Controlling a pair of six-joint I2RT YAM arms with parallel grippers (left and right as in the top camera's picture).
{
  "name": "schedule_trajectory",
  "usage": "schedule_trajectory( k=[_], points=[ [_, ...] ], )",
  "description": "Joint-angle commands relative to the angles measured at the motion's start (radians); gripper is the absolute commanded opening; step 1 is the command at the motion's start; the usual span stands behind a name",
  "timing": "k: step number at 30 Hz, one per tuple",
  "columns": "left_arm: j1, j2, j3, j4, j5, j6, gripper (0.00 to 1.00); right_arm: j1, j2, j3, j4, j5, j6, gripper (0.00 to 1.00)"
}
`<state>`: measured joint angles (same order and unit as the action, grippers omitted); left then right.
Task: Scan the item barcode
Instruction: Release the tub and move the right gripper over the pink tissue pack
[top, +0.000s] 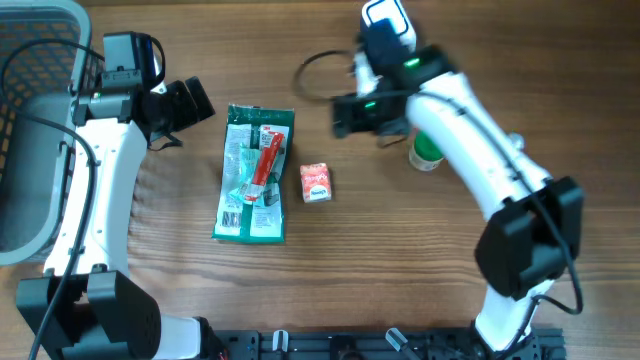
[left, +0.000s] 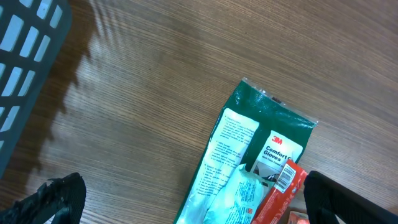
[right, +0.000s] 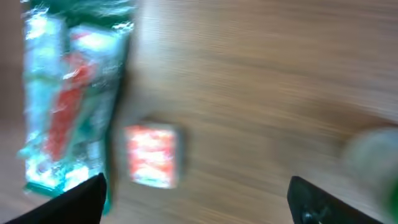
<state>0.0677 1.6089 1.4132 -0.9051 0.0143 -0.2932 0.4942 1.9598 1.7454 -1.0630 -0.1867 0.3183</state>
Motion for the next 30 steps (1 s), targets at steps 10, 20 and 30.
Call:
schedule_trajectory(
  k=[10, 20, 30],
  points=[
    [0.003, -0.009, 0.011, 0.002, 0.008, 0.001, 1.00, 0.187, -0.003, -0.006, 0.130, 0.010, 0.078, 1.00],
    [0.003, -0.009, 0.011, 0.002, 0.008, 0.001, 1.00, 0.187, -0.002, -0.052, 0.139, 0.016, 0.078, 1.00],
    [0.003, -0.009, 0.011, 0.002, 0.008, 0.001, 1.00, 0.186, -0.002, -0.052, 0.134, 0.049, 0.078, 1.00]
  ],
)
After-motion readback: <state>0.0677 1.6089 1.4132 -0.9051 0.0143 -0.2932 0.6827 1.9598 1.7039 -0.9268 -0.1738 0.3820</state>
